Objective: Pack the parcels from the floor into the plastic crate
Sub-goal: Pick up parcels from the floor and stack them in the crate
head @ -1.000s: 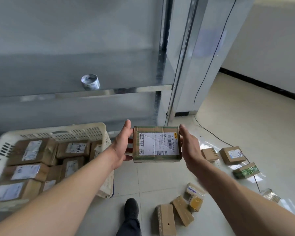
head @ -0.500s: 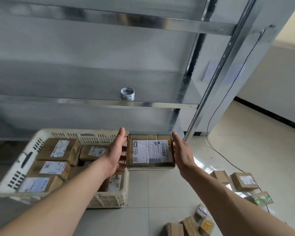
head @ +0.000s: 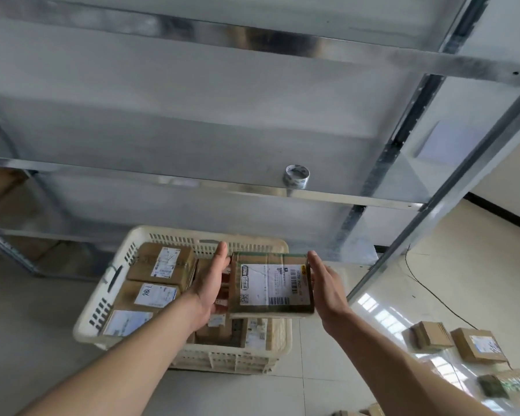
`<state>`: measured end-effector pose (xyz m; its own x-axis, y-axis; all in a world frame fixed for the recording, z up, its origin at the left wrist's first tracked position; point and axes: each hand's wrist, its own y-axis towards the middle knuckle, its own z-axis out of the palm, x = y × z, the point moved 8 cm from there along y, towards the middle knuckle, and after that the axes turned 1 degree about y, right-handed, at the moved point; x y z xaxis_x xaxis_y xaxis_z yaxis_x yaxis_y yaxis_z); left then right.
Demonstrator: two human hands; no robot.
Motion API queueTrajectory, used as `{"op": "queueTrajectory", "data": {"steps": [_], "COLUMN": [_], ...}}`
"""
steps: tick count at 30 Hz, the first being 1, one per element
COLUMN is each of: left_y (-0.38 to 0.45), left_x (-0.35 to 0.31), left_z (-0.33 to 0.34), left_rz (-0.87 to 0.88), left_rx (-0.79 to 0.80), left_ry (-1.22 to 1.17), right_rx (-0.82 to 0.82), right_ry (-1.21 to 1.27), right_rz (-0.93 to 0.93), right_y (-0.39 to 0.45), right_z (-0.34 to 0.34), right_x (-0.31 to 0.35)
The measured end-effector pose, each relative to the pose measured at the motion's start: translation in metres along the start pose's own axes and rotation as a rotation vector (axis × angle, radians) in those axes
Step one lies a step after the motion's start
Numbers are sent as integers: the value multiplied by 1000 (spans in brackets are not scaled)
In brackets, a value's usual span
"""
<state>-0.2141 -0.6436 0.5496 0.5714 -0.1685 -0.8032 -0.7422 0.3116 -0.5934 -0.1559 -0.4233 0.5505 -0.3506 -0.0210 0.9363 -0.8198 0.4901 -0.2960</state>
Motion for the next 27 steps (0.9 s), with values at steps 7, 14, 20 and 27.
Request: {"op": "queueTrajectory", "data": {"steps": [7, 14, 20, 27], "left_y": [13, 46, 81, 119], "left_x": [15, 32, 18, 28], "left_z": [-49, -80, -94, -105], "left_rz": [-43, -150, -179, -250], "left_rx": [-78, -151, -218, -238], "left_ry": [-49, -53, -54, -76], "right_rx": [100, 228, 251, 272], "right_ry": [-57, -46, -48, -83], "right_rz": [41, 139, 162, 228], "right_y": [16, 58, 101, 138], "right_z": [56, 108, 134, 148], "right_x": [-13, -39, -43, -51]}}
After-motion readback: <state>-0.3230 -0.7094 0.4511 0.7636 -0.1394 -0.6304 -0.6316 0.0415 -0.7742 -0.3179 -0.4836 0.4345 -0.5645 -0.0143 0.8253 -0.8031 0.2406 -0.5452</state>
